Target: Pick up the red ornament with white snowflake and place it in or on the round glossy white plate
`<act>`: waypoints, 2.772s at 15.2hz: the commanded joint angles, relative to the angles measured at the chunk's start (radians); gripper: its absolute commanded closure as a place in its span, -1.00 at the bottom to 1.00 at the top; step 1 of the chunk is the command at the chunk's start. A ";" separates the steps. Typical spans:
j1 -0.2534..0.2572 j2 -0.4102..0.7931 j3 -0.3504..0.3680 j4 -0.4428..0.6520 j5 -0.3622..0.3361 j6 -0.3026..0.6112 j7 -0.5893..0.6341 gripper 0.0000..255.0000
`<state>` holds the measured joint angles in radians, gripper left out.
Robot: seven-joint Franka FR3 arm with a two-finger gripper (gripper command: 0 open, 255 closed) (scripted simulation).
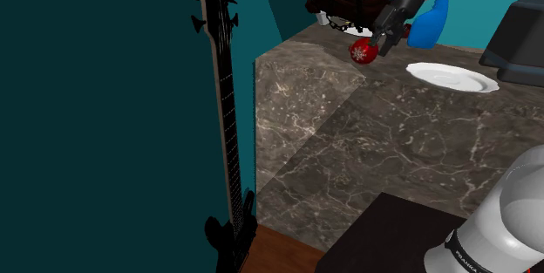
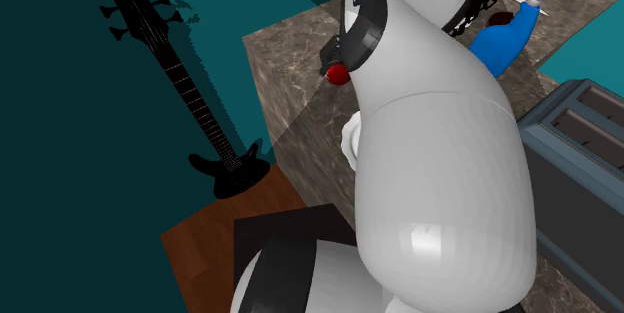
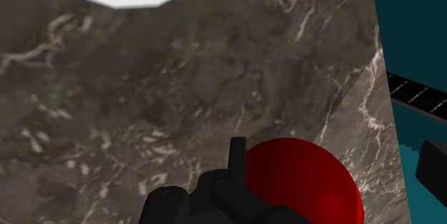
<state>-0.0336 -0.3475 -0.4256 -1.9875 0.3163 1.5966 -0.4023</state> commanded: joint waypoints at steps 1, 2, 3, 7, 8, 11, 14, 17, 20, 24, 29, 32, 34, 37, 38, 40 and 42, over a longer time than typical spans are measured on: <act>0.001 -0.005 0.006 -0.024 0.001 0.021 0.001 -1.00; 0.001 -0.005 0.006 -0.024 0.001 0.021 0.001 -1.00; 0.001 -0.005 0.006 -0.024 0.001 0.021 0.001 -1.00; 0.001 -0.005 0.006 -0.024 0.001 0.021 0.001 -1.00; 0.001 -0.005 0.006 -0.024 0.001 0.021 0.001 -1.00; 0.001 -0.005 0.006 -0.024 0.001 0.021 0.001 1.00; 0.001 -0.005 0.006 -0.024 0.001 0.021 0.001 1.00; 0.001 -0.005 0.006 -0.024 0.001 0.021 0.001 1.00; -0.005 -0.016 0.055 -0.022 -0.062 0.082 0.070 -1.00; -0.048 -0.007 0.259 0.007 -0.361 0.262 0.371 -1.00; -0.078 0.030 0.350 0.007 -0.530 0.341 0.529 -1.00; -0.081 0.039 0.345 -0.023 -0.532 0.380 0.530 -1.00; -0.085 0.045 0.344 -0.038 -0.533 0.401 0.530 -1.00; -0.087 0.045 0.346 -0.038 -0.532 0.401 0.529 -1.00; -0.088 0.045 0.347 -0.038 -0.532 0.401 0.529 -1.00; -0.090 0.045 0.348 -0.038 -0.531 0.401 0.529 -1.00; -0.091 0.045 0.350 -0.038 -0.531 0.401 0.528 -1.00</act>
<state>-0.1195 -0.3089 -0.0713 -2.0150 -0.2095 2.0073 0.1244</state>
